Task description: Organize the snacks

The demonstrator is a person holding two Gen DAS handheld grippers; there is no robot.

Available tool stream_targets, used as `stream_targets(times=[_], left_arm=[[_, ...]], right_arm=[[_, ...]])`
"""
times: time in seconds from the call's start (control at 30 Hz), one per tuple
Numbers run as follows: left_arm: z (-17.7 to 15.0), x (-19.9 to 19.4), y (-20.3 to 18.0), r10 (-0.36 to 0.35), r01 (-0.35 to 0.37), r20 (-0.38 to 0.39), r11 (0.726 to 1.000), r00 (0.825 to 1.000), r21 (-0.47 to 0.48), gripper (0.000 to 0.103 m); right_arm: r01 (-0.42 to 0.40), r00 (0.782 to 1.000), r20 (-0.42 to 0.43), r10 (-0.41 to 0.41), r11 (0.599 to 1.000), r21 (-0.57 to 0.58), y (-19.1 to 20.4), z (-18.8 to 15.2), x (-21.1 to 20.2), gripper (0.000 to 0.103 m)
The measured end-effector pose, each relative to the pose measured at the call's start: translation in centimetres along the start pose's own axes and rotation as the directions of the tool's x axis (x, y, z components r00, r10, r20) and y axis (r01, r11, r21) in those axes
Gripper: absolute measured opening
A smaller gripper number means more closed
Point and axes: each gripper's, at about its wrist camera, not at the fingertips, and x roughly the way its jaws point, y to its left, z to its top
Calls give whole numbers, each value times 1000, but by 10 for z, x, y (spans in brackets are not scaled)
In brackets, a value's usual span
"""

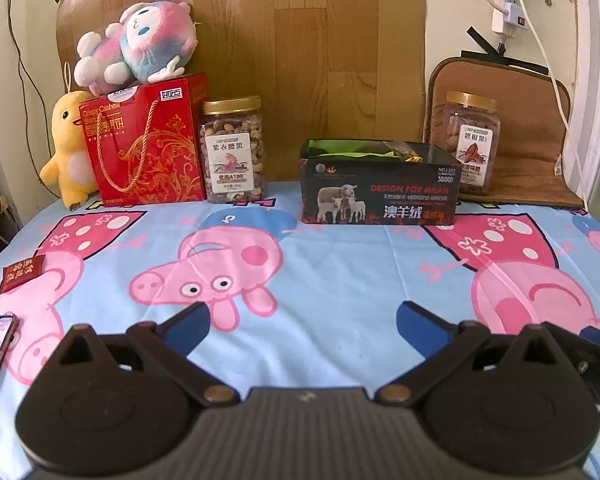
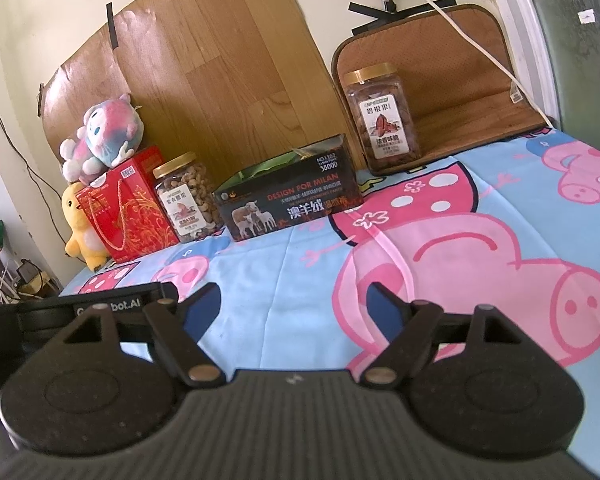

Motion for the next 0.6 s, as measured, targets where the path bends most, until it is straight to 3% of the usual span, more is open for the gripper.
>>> stream_targets(times=[0.6], left_arm=[[1,0,4,7,-8,10,1000,1000,23,103]], right_arm=[[2,1000,-6,-2,1000,-6,3,-2,2,82]])
